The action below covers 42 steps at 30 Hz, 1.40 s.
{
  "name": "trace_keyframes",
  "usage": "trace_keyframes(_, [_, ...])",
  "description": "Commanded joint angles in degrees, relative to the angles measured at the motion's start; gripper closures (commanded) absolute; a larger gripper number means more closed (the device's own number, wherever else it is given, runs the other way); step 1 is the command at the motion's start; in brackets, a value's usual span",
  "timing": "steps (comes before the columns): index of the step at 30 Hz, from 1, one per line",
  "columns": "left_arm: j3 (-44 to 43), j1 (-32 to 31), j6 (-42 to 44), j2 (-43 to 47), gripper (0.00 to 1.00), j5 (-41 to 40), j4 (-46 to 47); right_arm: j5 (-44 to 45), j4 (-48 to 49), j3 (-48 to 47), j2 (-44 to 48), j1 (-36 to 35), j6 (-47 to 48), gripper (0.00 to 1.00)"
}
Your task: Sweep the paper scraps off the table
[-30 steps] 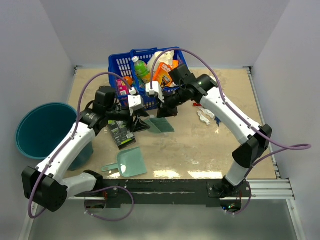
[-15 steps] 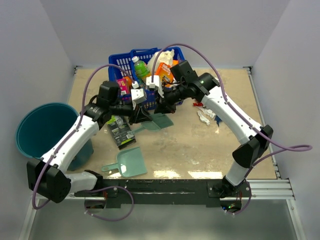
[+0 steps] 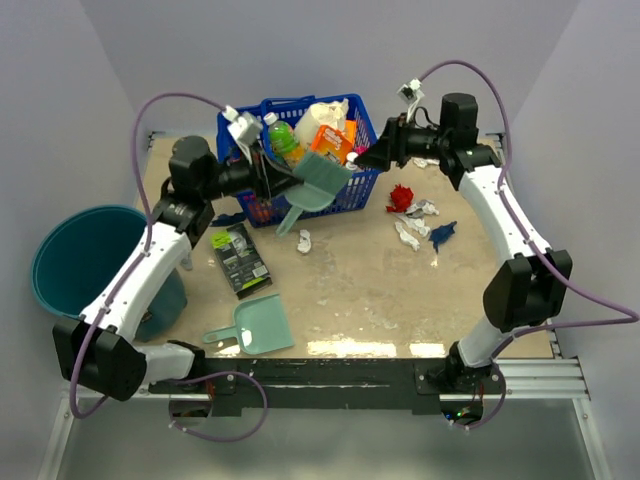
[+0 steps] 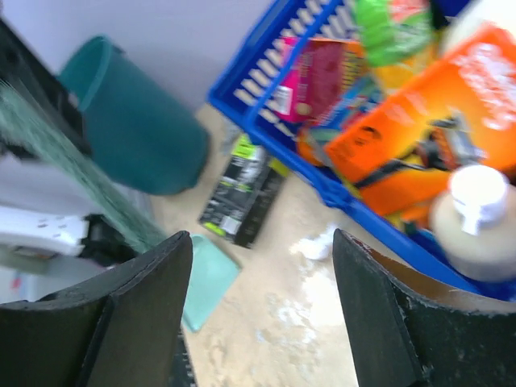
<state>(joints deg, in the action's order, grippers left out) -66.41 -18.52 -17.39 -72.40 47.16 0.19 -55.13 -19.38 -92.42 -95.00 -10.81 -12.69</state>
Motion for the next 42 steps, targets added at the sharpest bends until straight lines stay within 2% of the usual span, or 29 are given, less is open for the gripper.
trace_keyframes(1, [-9.4,2.6,-18.5,-2.7,1.00,-3.8,16.2,-7.6,15.7,2.3,2.7,-3.7,-13.4,0.26])
trace_keyframes(2, [-11.3,3.0,-20.0,-3.4,1.00,-5.2,17.0,-8.3,17.3,3.6,2.8,-4.0,-14.5,0.24])
trace_keyframes(4, [-13.1,4.3,-21.4,-5.3,1.00,-5.6,18.0,-8.5,18.8,5.0,3.2,-5.2,-15.3,0.12])
trace_keyframes(5, [-14.6,4.6,-22.6,-5.9,1.00,-5.4,19.1,-8.7,20.5,6.3,3.4,-5.7,-15.8,0.01])
trace_keyframes(9, [-17.4,7.4,-26.4,-9.1,1.00,-7.1,18.8,-7.6,22.9,6.0,2.9,-8.9,-16.9,0.02])
trace_keyframes(10, [-17.9,8.0,-27.5,-9.4,1.00,-9.5,18.1,-6.8,22.8,5.2,2.5,-10.5,-16.9,0.02])
trace_keyframes(12, [-18.7,9.2,-30.9,-10.3,1.00,-10.7,17.5,-1.9,20.6,2.0,1.6,-12.0,-15.2,0.02])
trace_keyframes(15, [-19.3,9.6,-32.3,-10.7,1.00,-11.4,18.8,0.7,19.6,-2.3,-1.6,-15.1,-14.7,0.03])
trace_keyframes(19, [-20.1,9.6,-33.1,-10.5,1.00,-12.1,18.5,1.2,20.4,-7.1,-6.6,-17.6,-16.2,0.06])
trace_keyframes(28, [-19.5,10.1,-34.2,-9.2,1.00,-14.3,16.0,0.7,22.2,-11.9,-11.0,-20.7,-18.3,0.13])
trace_keyframes(31, [-19.3,10.6,-34.5,-9.3,1.00,-14.6,15.5,0.5,22.7,-12.3,-11.4,-20.6,-18.6,0.23])
trace_keyframes(32, [-19.0,10.8,-34.4,-9.2,1.00,-14.6,15.5,0.1,23.5,-12.2,-11.4,-20.7,-18.7,0.31])
trace_keyframes(38, [-17.8,11.1,-34.3,-8.8,1.00,-14.5,14.9,-2.4,26.1,-11.1,-11.2,-20.6,-18.7,0.53])
trace_keyframes(39, [-17.6,11.2,-34.4,-8.9,1.00,-14.5,14.8,-2.9,26.4,-11.1,-11.3,-20.7,-18.5,0.63])
trace_keyframes(42, [-16.8,11.3,-34.3,-8.7,1.00,-14.5,14.7,-4.4,27.2,-11.1,-11.4,-20.6,-17.8,0.83])
